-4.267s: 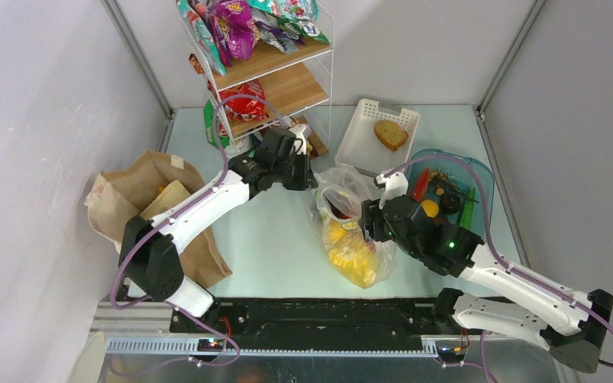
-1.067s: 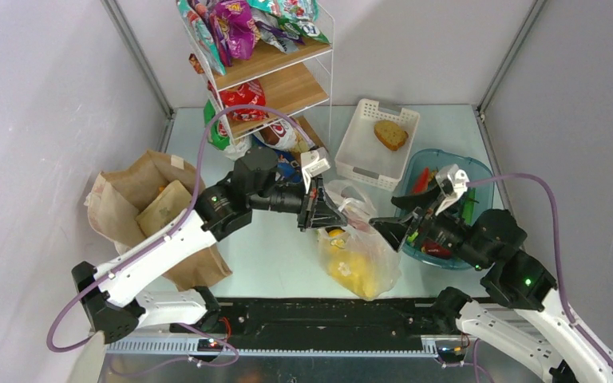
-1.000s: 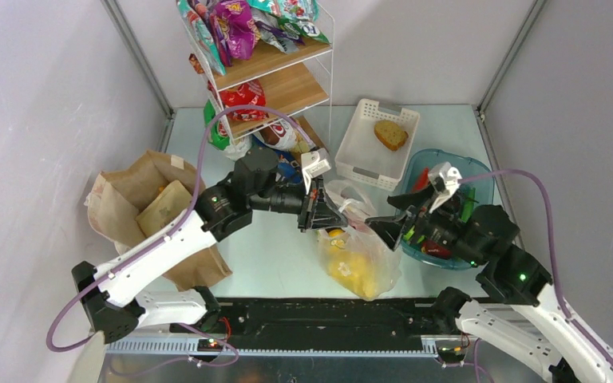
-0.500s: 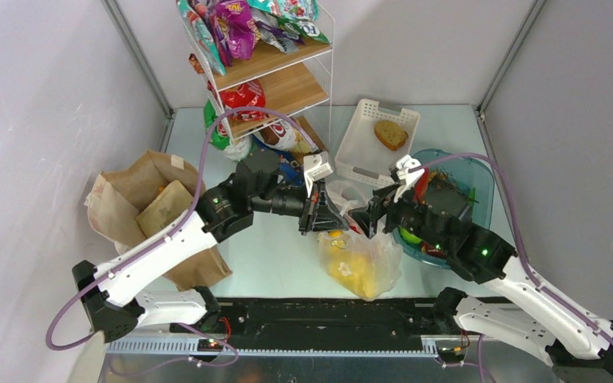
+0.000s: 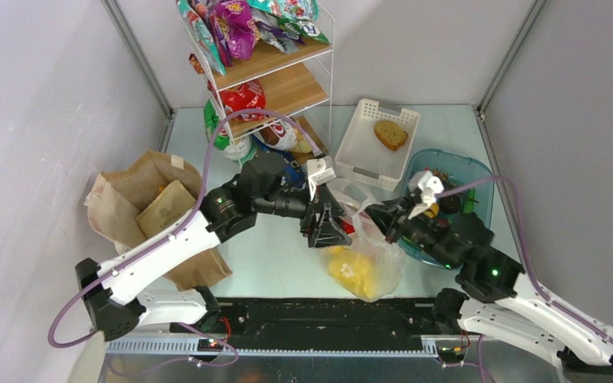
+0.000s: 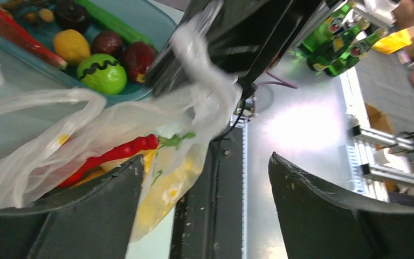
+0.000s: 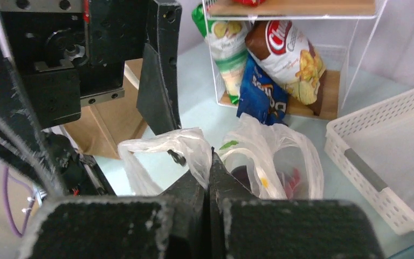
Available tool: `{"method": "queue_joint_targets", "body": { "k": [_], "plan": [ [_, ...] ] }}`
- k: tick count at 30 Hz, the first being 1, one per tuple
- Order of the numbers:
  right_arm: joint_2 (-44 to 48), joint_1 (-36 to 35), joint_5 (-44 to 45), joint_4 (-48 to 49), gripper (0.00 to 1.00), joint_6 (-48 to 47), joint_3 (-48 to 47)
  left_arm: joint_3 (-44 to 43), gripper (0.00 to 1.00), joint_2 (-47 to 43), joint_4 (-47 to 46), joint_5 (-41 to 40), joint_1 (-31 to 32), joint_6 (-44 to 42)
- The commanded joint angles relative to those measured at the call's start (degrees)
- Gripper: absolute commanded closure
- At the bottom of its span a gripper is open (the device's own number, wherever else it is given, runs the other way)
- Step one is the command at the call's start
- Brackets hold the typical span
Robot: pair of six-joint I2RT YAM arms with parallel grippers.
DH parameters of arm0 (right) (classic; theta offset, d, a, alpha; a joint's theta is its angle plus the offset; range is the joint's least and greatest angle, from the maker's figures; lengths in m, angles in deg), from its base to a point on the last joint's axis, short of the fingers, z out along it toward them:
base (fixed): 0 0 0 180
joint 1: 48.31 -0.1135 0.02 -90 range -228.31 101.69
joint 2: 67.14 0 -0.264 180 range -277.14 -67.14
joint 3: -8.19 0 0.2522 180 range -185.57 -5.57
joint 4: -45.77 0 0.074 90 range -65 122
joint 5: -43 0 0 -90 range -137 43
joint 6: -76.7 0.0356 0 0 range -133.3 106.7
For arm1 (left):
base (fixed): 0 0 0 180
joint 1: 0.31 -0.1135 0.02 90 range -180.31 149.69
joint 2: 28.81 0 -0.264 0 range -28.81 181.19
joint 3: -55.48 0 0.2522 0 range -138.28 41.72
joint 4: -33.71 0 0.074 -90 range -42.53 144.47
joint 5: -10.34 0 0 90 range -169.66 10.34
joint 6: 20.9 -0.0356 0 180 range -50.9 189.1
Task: Untie the knot of the grocery bags and take out the mixed food
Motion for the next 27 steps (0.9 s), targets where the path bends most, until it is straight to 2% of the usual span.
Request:
{"method": "queue_joint_targets", "body": {
  "k": [1,4,6,10,12,19,25,27],
  "plan": [
    [7.33,-0.52,0.64,1.68,1.00,0.69,1.48,0.30,0.08,-7.22,0.47,-4.46,-0.46,-6.22],
    [11.76,-0.51,-1.67,-2.68,1.00,0.34,1.95,1.31,0.02,-9.75,0.49,-8.70,-2.57,-8.56],
    [13.61,-0.48,-2.69,-5.08,1.00,0.24,2.31,2.50,0.01,-10.18,0.55,-16.16,-3.16,-10.31],
    [16.45,-0.52,-4.62,-7.50,1.00,0.30,4.01,3.60,0.01,-6.04,0.51,-37.43,-3.20,-15.51],
    [17.61,-0.53,-5.74,-7.69,1.00,0.41,4.75,2.84,0.02,-3.41,0.00,-41.58,-3.13,-19.23],
    [18.86,-0.48,-8.02,-7.49,1.00,0.33,5.49,-2.64,0.04,8.54,-1.83,-44.43,-2.30,-26.83],
    [20.61,-0.53,-8.98,-7.48,1.00,0.07,5.44,-2.75,0.03,13.81,-3.87,-34.50,-1.75,-32.80],
    [21.47,-0.53,-8.84,-8.00,1.00,0.04,5.49,-2.77,0.03,14.75,-4.45,-34.00,-1.20,-33.78]
  ]
}}
